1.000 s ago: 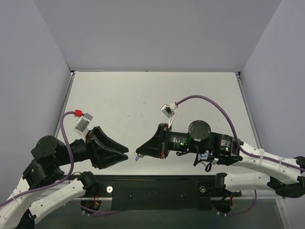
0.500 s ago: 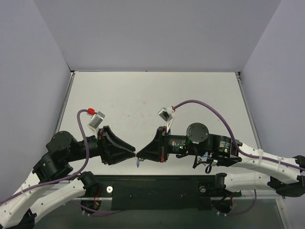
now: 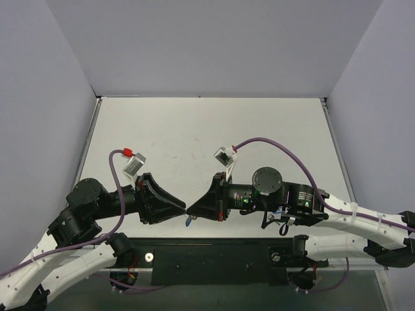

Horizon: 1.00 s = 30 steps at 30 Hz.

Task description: Remove the keys from the keyring

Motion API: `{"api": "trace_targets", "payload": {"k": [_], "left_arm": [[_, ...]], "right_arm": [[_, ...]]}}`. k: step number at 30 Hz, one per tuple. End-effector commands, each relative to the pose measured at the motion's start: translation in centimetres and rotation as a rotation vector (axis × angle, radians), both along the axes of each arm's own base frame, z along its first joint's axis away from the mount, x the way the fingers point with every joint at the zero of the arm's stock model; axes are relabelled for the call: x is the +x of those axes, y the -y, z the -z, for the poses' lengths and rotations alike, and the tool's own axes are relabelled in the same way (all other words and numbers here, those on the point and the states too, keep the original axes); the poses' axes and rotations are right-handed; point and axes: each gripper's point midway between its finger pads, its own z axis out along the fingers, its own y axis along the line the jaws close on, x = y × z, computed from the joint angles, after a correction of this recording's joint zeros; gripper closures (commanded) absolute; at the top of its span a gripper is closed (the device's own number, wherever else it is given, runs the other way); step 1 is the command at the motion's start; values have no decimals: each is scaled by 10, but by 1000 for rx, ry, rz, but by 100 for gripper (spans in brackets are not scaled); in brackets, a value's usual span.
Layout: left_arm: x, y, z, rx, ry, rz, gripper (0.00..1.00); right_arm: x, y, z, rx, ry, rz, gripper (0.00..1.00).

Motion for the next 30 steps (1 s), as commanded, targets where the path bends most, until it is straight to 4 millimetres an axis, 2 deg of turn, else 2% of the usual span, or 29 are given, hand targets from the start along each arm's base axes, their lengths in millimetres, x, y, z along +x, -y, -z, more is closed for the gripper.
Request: {"api": "trace_targets", "payload": {"k": [1,23,27,30], "left_arm": [[-6,-3,-11,-39,36,18,58],[-8,2,-7,-59,41,53,66],[-8,4,-4,-57,35,63,71],[-8,5,-5,-65,34,69,78]], "right_arm": [[5,2,-23,71,32,13,100],[6,-4,-24,75,14,6,100],[6,-4,-25,80,11,3,100],[6,-4,-27,84,12,2,100]]}}
